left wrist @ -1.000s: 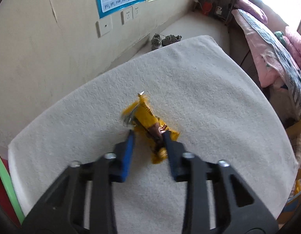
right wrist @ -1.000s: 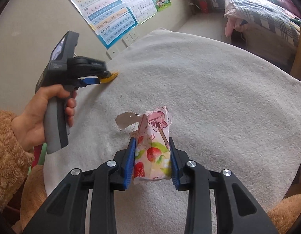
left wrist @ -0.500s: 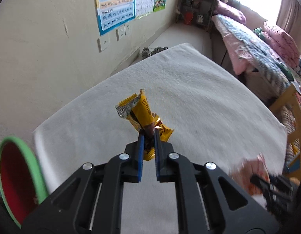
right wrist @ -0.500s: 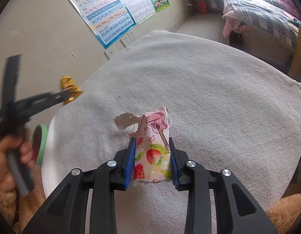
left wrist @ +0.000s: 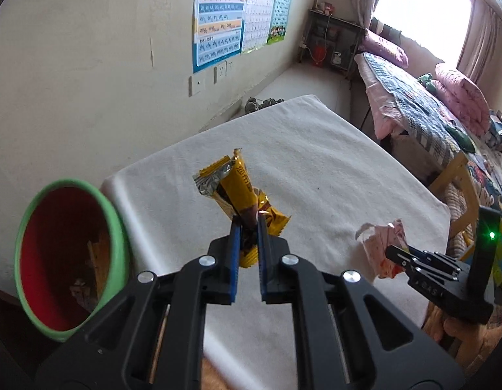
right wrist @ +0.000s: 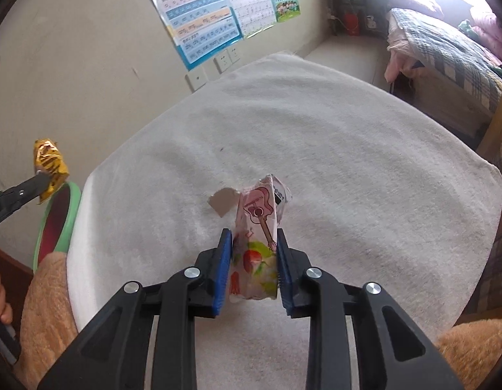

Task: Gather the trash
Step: 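Lift the juice carton and gold candy wrapper and carry them toward the green bin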

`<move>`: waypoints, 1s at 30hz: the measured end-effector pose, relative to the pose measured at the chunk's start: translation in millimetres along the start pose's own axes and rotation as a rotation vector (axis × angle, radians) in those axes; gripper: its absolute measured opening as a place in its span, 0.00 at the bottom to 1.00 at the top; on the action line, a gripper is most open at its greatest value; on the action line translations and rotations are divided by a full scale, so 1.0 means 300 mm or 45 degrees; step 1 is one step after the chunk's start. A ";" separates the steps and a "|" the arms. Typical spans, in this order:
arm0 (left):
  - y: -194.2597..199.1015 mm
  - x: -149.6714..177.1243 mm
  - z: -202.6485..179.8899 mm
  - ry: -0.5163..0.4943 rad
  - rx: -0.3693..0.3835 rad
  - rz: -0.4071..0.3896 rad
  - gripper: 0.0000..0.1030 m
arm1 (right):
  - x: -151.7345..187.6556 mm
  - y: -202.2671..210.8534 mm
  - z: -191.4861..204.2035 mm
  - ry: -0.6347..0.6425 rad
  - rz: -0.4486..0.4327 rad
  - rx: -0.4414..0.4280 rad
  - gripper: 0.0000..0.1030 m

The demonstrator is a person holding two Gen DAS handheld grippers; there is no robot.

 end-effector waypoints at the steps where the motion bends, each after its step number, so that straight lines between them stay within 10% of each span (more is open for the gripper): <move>1: 0.006 0.005 0.005 0.003 0.000 -0.004 0.09 | 0.003 0.001 0.003 0.004 0.003 0.000 0.25; 14: 0.036 0.040 0.048 0.032 0.022 -0.037 0.09 | 0.051 -0.012 -0.026 -0.095 0.109 0.027 0.31; 30: 0.080 0.039 0.118 0.065 -0.010 -0.097 0.09 | -0.098 0.165 0.204 0.008 -0.102 -0.129 0.26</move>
Point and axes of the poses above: each gripper's, at about its wrist camera, not at the fingertips, and y roughly against the way its jaws point, z to its left, x to its underside, the point moved 2 cm from there along -y, roughly the way its jaws point, and after that the axes turned 11 degrees about -x, right-handed, at the moved point
